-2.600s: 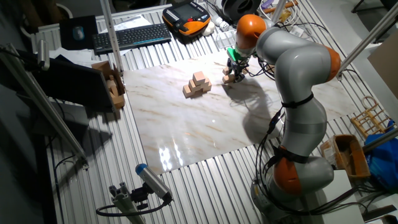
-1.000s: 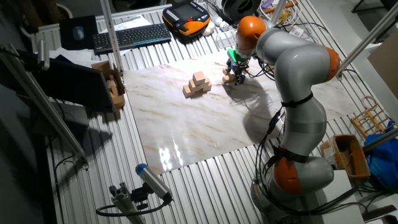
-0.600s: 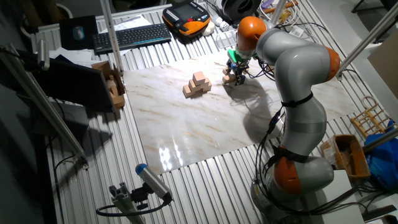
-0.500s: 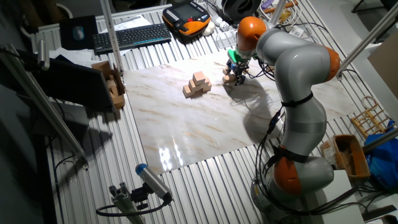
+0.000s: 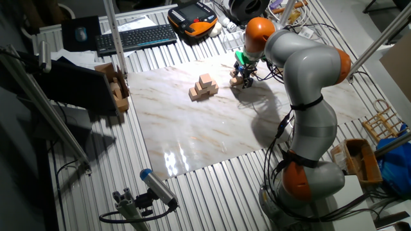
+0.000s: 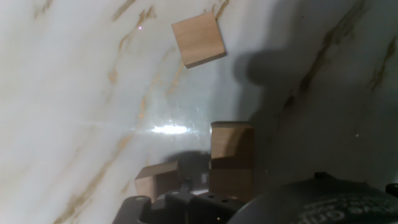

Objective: Stack the blocks into a pyramid shape

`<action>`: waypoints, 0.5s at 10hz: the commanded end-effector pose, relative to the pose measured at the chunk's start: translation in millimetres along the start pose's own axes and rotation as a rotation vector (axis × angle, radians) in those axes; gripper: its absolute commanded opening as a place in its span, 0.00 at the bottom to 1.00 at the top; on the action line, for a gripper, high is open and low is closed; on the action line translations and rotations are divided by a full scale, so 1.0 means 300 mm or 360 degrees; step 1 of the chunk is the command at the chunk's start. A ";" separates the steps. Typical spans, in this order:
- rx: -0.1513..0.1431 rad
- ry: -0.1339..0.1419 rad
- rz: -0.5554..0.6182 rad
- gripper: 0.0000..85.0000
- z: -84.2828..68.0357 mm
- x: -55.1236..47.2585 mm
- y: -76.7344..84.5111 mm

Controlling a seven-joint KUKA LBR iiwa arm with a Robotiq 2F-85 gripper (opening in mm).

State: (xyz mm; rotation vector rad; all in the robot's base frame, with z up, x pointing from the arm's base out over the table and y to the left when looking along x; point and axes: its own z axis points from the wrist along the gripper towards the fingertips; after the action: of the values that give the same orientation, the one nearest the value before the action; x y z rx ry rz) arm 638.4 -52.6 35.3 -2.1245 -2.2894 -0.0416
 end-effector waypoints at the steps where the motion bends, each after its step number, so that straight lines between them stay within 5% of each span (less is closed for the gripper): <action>1: 0.0000 -0.0002 0.0003 1.00 0.001 0.000 0.000; 5: 0.0006 -0.0016 0.0001 1.00 -0.008 0.001 -0.004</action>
State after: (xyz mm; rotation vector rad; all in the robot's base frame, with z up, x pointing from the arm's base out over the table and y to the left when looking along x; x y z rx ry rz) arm 636.6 -52.4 38.2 -2.1286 -2.2920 -0.0238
